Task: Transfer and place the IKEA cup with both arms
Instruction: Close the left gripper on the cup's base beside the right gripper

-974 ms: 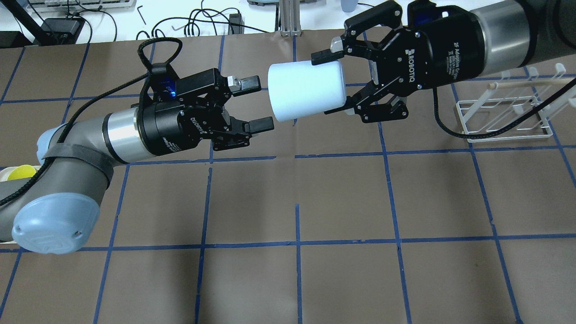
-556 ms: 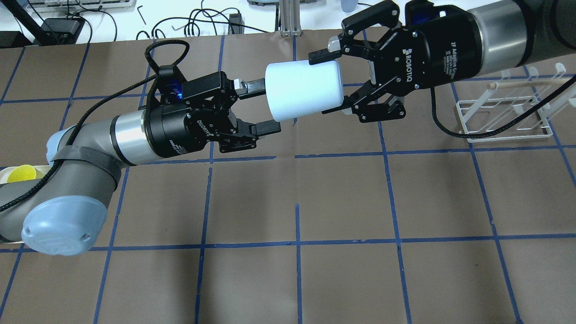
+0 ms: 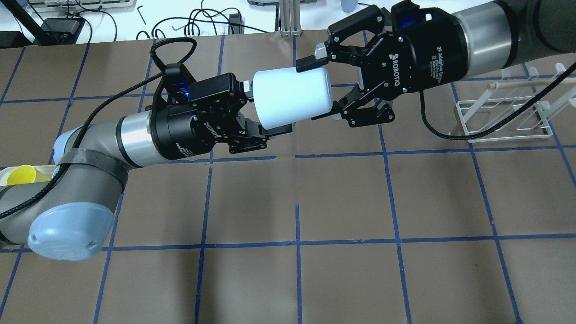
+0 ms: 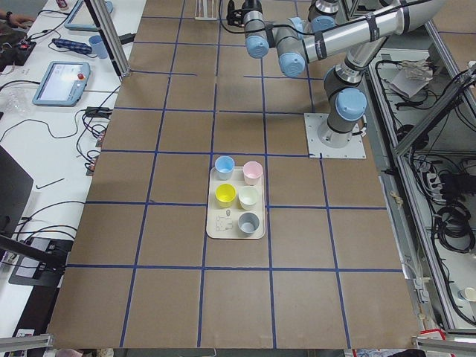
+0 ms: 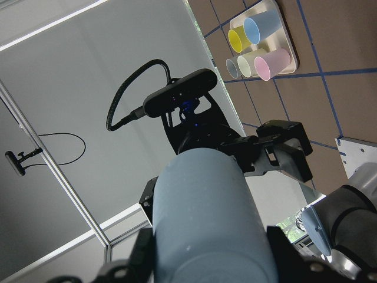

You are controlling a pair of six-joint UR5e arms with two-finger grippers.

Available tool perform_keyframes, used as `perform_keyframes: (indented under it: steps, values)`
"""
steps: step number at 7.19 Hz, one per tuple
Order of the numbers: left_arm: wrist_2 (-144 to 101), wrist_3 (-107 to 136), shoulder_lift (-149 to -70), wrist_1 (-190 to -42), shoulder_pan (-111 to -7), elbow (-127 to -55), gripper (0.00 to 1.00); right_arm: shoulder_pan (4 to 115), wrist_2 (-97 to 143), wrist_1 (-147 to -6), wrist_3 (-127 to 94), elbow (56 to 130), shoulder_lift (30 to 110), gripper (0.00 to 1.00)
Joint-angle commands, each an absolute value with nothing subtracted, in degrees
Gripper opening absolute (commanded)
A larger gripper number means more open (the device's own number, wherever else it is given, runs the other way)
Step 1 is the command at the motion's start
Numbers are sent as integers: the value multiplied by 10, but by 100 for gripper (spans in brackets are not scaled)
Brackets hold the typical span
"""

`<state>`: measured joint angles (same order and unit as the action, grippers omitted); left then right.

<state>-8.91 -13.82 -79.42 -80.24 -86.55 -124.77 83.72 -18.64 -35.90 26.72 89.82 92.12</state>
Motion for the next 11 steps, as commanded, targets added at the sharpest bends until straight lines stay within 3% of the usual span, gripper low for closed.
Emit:
perform_keyframes:
  steps: [1,4,6,9,10,11]
  values:
    - [-89,-138,-792,-802,-867,-1248,76,838,-186,-359,267,898,921,40]
    - [-89,-139,-789,-802,-867,-1248,73,838,-187,-358,267,898,921,43]
    - [-86,-141,-788,-802,-866,-1248,54,838,-187,-358,267,898,921,43]
    - [-86,-142,-788,-802,-866,-1248,38,838,-187,-359,267,898,921,48]
    - [-87,-142,-788,-802,-866,-1247,33,838,-187,-360,267,897,921,73]
    - [-86,-142,-788,-802,-866,-1247,22,838,-187,-362,267,897,921,77]
